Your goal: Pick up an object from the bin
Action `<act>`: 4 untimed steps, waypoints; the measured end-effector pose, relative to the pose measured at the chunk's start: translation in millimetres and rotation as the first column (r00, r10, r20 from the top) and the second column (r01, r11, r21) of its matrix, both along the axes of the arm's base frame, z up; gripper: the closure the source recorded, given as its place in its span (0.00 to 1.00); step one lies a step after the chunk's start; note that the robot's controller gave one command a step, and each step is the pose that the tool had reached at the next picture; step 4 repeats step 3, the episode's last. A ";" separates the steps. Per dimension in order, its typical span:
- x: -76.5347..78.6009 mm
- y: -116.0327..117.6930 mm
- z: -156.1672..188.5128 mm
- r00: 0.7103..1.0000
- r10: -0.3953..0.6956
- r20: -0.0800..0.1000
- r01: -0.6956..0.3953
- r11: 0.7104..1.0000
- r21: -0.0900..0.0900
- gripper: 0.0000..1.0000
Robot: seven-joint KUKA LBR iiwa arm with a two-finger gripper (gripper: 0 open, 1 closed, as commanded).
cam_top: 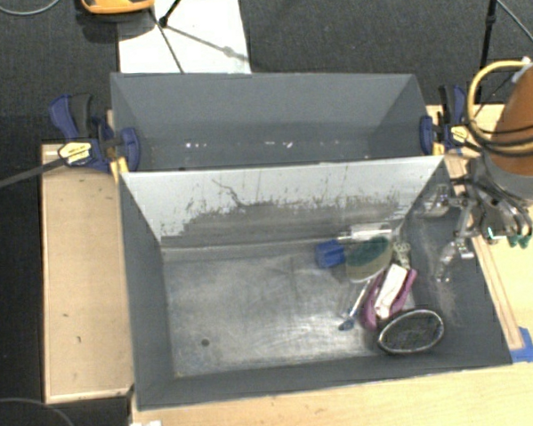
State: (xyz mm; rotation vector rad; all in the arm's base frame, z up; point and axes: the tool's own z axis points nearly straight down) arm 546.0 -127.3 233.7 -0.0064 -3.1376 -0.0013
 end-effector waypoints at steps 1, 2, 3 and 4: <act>35.2 25.4 -144.3 0.998 0.060 0.007 -0.060 0.998 -0.002 0.00; 36.9 26.8 -144.7 0.998 0.067 0.014 -0.066 0.998 -0.001 1.00; 47.9 20.7 -12.2 0.956 0.294 0.014 -0.294 0.956 -0.005 1.00; 47.9 20.7 -12.2 0.956 0.294 0.014 -0.294 0.956 -0.005 1.00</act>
Offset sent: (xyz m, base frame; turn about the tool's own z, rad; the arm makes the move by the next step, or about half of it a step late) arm 0.0346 0.0284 -0.1637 -0.0587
